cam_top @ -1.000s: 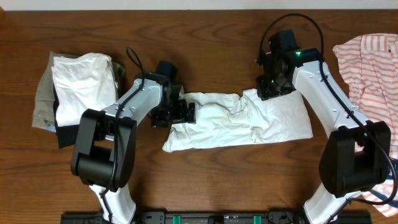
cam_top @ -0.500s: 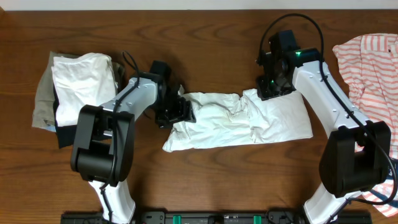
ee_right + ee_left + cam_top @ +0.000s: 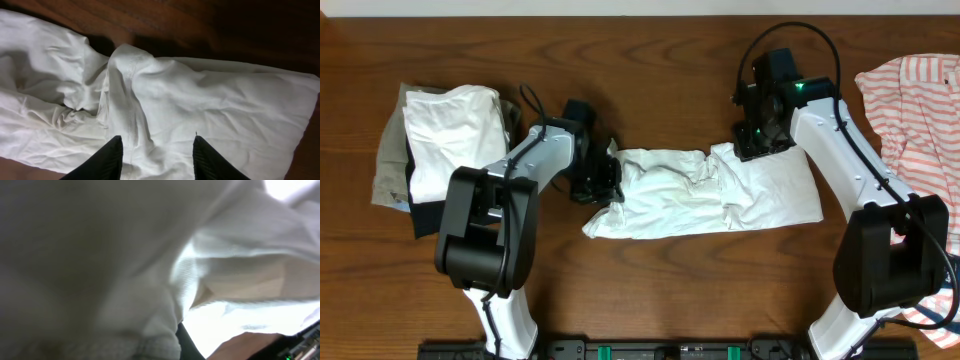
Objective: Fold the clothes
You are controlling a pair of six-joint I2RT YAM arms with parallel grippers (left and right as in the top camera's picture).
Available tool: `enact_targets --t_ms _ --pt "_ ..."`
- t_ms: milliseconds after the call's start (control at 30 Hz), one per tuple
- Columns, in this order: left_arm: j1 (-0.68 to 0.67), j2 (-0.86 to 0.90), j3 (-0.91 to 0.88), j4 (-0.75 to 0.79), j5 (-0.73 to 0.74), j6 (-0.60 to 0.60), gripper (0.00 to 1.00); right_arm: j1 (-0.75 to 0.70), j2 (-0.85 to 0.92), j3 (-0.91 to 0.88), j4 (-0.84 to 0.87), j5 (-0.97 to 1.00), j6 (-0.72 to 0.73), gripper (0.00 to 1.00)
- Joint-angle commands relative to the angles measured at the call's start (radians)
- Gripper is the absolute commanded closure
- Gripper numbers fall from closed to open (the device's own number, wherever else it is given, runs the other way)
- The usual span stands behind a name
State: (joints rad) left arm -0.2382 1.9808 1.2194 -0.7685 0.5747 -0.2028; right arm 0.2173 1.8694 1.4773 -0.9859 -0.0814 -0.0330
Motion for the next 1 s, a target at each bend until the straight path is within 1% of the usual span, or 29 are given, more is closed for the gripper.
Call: enact_targets --t_ms 0,100,267,533,667,967 --pt "0.039 -0.003 0.02 -0.069 -0.168 0.011 0.94 -0.003 0.008 -0.006 0.0 0.002 0.01 0.57" --pt "0.077 -0.027 0.054 -0.122 -0.273 0.011 0.94 -0.007 0.008 -0.006 0.005 0.002 0.02 0.57" --pt "0.154 -0.075 0.091 -0.15 -0.277 0.013 0.94 -0.035 0.008 -0.006 0.01 0.002 0.063 0.57" --pt "0.251 -0.142 0.146 -0.215 -0.277 0.057 0.94 -0.099 0.008 -0.006 0.003 0.003 0.063 0.55" --pt "0.259 -0.167 0.196 -0.237 -0.277 0.096 0.94 -0.133 0.008 -0.006 0.004 0.003 0.07 0.55" --pt "0.259 -0.178 0.285 -0.253 -0.278 0.105 0.94 -0.17 0.008 -0.006 -0.009 0.003 0.071 0.55"
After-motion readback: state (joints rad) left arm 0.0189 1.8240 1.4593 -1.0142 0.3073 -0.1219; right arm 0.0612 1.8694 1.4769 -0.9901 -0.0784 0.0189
